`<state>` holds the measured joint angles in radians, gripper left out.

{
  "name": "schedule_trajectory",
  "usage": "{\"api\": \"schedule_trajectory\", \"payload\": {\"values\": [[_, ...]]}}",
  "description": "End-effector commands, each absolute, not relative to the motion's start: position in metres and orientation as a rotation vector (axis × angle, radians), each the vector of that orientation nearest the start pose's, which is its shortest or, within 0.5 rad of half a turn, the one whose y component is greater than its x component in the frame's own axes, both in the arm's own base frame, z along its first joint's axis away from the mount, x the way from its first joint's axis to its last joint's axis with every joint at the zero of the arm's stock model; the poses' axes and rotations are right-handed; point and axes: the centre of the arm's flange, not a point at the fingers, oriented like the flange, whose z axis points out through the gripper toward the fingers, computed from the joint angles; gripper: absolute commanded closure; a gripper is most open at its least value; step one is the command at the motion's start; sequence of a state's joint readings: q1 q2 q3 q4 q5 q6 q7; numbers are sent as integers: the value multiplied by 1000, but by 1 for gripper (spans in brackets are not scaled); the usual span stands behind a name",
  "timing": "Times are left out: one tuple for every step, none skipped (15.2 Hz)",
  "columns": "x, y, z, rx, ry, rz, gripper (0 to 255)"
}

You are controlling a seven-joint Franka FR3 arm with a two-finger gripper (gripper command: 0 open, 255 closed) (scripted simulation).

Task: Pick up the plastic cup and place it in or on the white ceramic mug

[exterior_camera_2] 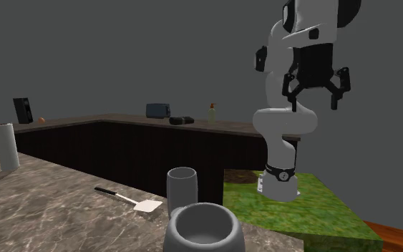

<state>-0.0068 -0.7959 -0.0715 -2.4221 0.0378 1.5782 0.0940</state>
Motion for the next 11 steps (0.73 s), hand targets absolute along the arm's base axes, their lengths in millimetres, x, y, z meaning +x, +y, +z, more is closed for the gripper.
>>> {"api": "schedule_trajectory", "payload": {"values": [[302, -25, 563, -3044, 230, 78, 0], [304, -36, 557, -3046, 220, 77, 0], [305, -48, 551, -3049, 211, 75, 0], [307, -59, 545, -3051, 201, 74, 0], [309, -70, 539, -3053, 191, 73, 0], [311, -82, 533, -3055, 182, 71, 0], [313, -93, 527, -3057, 172, 70, 0], [315, -105, 521, -3059, 162, 69, 0], [317, -116, 516, -3061, 153, 68, 0], [320, -127, 510, -3063, 143, 66, 0], [322, -139, 504, -3065, 133, 65, 0]]}}
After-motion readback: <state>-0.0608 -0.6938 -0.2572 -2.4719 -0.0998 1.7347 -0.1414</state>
